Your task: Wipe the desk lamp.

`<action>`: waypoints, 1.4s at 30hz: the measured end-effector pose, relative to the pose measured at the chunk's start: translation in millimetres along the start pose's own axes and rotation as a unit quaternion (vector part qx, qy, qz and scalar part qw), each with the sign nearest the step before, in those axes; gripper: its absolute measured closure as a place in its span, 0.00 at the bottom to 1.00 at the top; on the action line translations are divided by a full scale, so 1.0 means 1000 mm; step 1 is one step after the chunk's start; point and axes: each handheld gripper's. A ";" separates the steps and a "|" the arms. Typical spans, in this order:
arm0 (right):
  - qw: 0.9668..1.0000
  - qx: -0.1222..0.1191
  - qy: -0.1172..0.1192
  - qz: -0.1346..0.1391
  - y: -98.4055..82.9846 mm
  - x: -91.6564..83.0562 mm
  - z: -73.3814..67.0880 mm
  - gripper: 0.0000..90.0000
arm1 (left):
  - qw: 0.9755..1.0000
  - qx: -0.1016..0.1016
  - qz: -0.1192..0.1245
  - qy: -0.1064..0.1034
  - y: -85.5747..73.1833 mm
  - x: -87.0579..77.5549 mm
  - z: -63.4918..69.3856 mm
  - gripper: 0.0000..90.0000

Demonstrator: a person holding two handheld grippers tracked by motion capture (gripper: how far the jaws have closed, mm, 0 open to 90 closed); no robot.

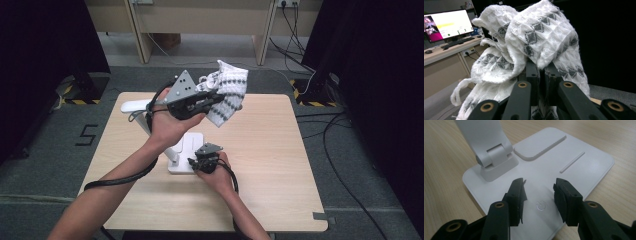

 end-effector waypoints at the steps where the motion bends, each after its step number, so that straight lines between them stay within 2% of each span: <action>1: 1.000 0.000 0.000 0.000 0.000 0.000 0.000 0.66 | 1.000 0.000 0.001 -0.001 0.001 -0.001 0.001 0.94; 10: 1.000 -0.001 0.000 0.001 0.000 0.000 0.000 0.66 | 1.000 -0.003 0.010 -0.005 0.006 -0.008 0.004 0.93; 21: 1.000 0.000 0.000 0.001 0.000 0.000 0.000 0.66 | 1.000 0.009 0.022 0.007 0.015 -0.032 0.002 0.93; 30: 1.000 0.000 0.000 0.001 0.000 0.000 0.000 0.66 | 1.000 0.004 0.020 0.019 0.005 -0.050 -0.001 0.93; 42: 1.000 -0.003 -0.001 0.002 0.000 0.000 0.000 0.66 | 0.999 0.012 0.018 0.031 -0.003 -0.078 -0.002 0.93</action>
Point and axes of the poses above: each handheld gripper's, and its own axes: x roughly forward along the jaws, y roughly out of its top, z roughly to its right, and after that the axes turned 15 degrees about x, right-handed
